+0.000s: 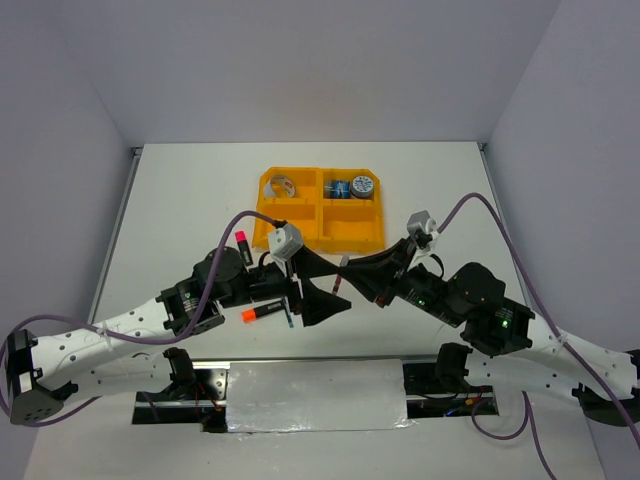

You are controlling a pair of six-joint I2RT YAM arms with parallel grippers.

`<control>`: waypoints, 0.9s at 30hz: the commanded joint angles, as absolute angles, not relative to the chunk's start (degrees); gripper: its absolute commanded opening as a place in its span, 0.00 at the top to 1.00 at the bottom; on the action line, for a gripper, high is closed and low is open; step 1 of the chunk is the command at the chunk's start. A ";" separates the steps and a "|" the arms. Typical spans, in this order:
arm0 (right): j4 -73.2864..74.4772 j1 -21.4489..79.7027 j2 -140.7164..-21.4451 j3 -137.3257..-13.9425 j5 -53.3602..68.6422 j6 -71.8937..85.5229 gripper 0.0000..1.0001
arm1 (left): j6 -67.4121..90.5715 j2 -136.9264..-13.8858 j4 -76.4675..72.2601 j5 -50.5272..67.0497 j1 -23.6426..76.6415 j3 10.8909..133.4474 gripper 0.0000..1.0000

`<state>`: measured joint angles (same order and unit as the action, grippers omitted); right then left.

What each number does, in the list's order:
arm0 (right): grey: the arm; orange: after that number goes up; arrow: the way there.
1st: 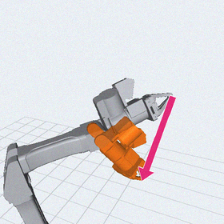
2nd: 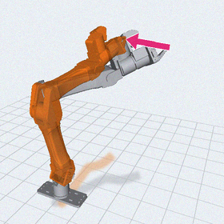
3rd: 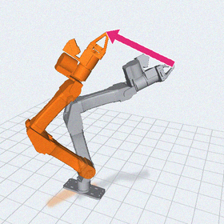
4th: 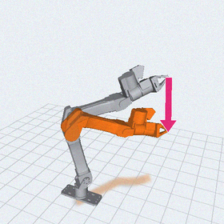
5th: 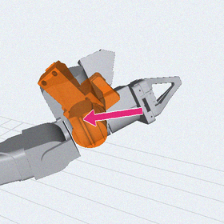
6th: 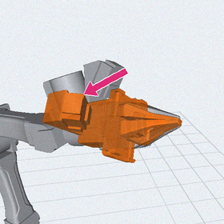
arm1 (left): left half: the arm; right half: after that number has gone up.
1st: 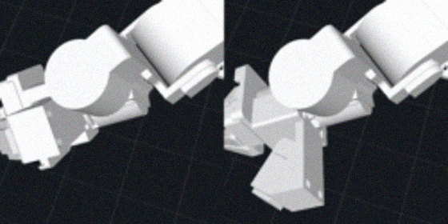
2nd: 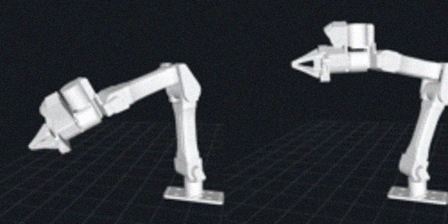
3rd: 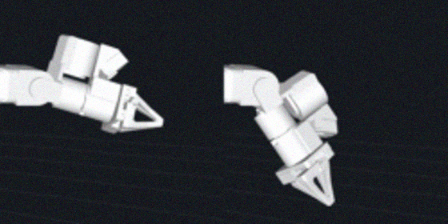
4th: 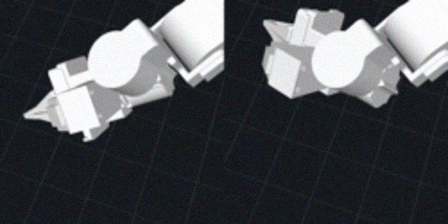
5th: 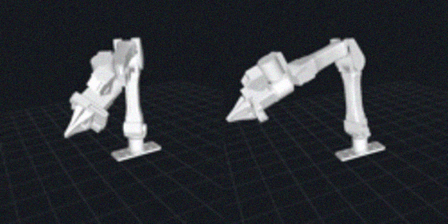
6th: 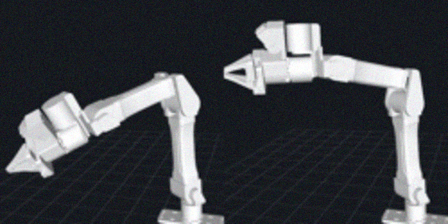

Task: Sort the stationery into containers
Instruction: Place the pen in the storage box.

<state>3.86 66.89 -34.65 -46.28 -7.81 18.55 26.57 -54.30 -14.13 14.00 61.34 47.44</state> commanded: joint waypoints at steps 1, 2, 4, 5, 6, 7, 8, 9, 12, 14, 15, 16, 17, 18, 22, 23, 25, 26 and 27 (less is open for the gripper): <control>2.72 67.15 -35.68 -47.11 -11.07 17.58 0.99 | 25.66 -53.97 -13.81 10.20 61.52 49.65 0.01; 2.99 67.24 -35.86 -47.11 -11.51 17.58 1.00 | 25.49 -53.96 -13.19 8.72 61.52 50.01 0.01; 3.25 67.15 -36.30 -47.20 -13.35 17.14 1.00 | 25.49 -53.62 -12.05 6.69 61.52 50.71 0.01; 3.51 67.06 -36.56 -47.46 -14.14 16.62 1.00 | 25.49 -53.35 -10.39 3.55 61.52 50.97 0.01; 3.86 67.06 -36.74 -47.72 -15.11 16.26 1.00 | 25.58 -53.18 -9.15 1.60 61.52 51.15 0.01; 4.82 67.06 -37.09 -48.07 -17.47 15.65 1.00 | 25.92 -52.74 -7.49 0.10 61.52 51.94 0.01; 5.44 66.97 -38.05 -49.21 -18.80 14.34 1.00 | 26.28 -52.47 -2.95 -6.44 61.52 52.64 0.01; 5.97 66.97 -38.75 -49.74 -20.20 13.37 1.00 | 26.71 -51.77 -0.38 -9.81 61.52 54.04 0.01; 7.99 63.91 -42.62 -52.72 -22.68 9.68 1.00 | 31.27 -49.76 13.85 -24.89 61.52 57.99 0.01; 8.61 61.45 -45.94 -54.74 -20.76 5.83 1.00 | 35.58 -48.35 20.62 -29.86 61.52 59.84 0.01; 8.18 58.83 -47.18 -55.19 -20.66 4.41 1.00 | 36.90 -46.69 26.83 -33.54 61.52 61.77 0.01; 6.96 57.06 -48.42 -55.63 -20.39 2.83 1.00 | 39.35 -45.89 29.59 -34.79 61.52 62.57 0.01; 6.77 55.13 -51.39 -57.03 -19.35 -1.10 1.00 | 40.24 -45.10 31.97 -35.67 61.52 63.36 0.01; 6.77 52.76 -53.50 -58.09 -16.73 -2.71 1.00 | 40.78 -43.78 36.17 -36.21 61.52 65.02 0.01; 5.63 39.67 -65.02 -63.80 -12.83 -10.09 1.00 | 40.09 -42.54 43.31 -34.29 61.52 68.72 0.01; 5.71 38.68 -69.82 -66.07 -12.83 -14.54 1.00 | 39.73 -42.45 44.64 -34.19 61.52 69.34 0.01; 7.11 36.58 -74.77 -68.81 -13.18 -18.70 1.00 | 39.46 -42.37 48.58 -34.45 61.52 70.40 0.01; 7.64 36.04 -79.58 -71.52 -13.71 -21.16 1.00 | 39.03 -42.10 49.21 -34.63 61.52 70.14 0.01; 7.73 35.17 -81.72 -72.50 -11.54 -21.88 1.00 | 37.63 -41.14 49.65 -34.11 61.52 68.92 0.01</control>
<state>7.75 36.56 -76.29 -67.64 -14.24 -12.38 39.07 -41.67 42.41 -33.12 61.34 69.45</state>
